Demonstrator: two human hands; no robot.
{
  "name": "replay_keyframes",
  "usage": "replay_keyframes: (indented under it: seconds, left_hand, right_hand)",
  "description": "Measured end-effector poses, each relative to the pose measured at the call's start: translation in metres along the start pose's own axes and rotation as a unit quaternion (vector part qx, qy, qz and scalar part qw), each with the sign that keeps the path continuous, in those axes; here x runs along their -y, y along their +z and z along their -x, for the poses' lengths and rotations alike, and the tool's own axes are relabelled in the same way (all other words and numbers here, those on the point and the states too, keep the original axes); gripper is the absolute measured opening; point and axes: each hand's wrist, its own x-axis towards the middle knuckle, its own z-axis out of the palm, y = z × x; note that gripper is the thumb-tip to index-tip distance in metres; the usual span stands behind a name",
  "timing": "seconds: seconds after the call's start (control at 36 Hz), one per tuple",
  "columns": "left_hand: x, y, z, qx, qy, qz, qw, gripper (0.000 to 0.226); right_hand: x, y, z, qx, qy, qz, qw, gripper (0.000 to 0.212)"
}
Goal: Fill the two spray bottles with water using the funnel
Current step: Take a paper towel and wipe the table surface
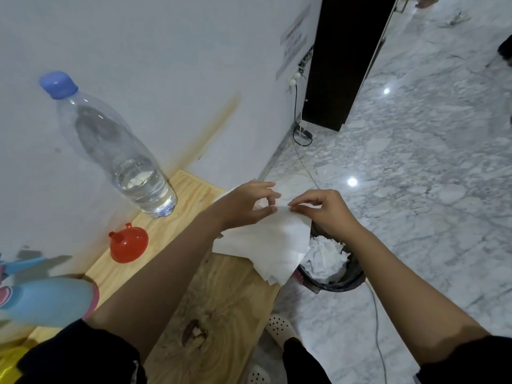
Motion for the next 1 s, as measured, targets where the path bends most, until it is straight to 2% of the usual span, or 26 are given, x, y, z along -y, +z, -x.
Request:
replay_keyframes:
  seconds: [0.11,0.22,0.33,0.64,1.0]
  left_hand:
    - [-0.007,-0.01,0.005,0.007,-0.033,-0.028,0.999,0.019]
    - [-0.016,-0.027,0.013,-0.003,-0.079,-0.031,0.996,0.023]
    - [-0.017,-0.042,0.028,-0.026,-0.068,-0.048,0.996,0.031]
    - [-0.023,-0.064,0.056,-0.156,-0.079,-0.039,0.984,0.02]
    - [-0.032,-0.096,0.078,-0.249,-0.132,0.024,0.959,0.012]
  right_hand:
    - [0.013,-0.002,0.003,-0.016,0.008,-0.031,0.999,0.009]
    - [0.025,-0.004,0.003,-0.041,-0.014,-0.013,0.999,0.013]
    - [0.036,-0.006,0.005,-0.069,-0.039,-0.003,0.997,0.018]
    - [0.06,-0.008,0.008,-0.087,-0.077,0.049,0.992,0.011]
    - [0.097,-0.002,-0.008,-0.08,-0.127,0.04,0.988,0.01]
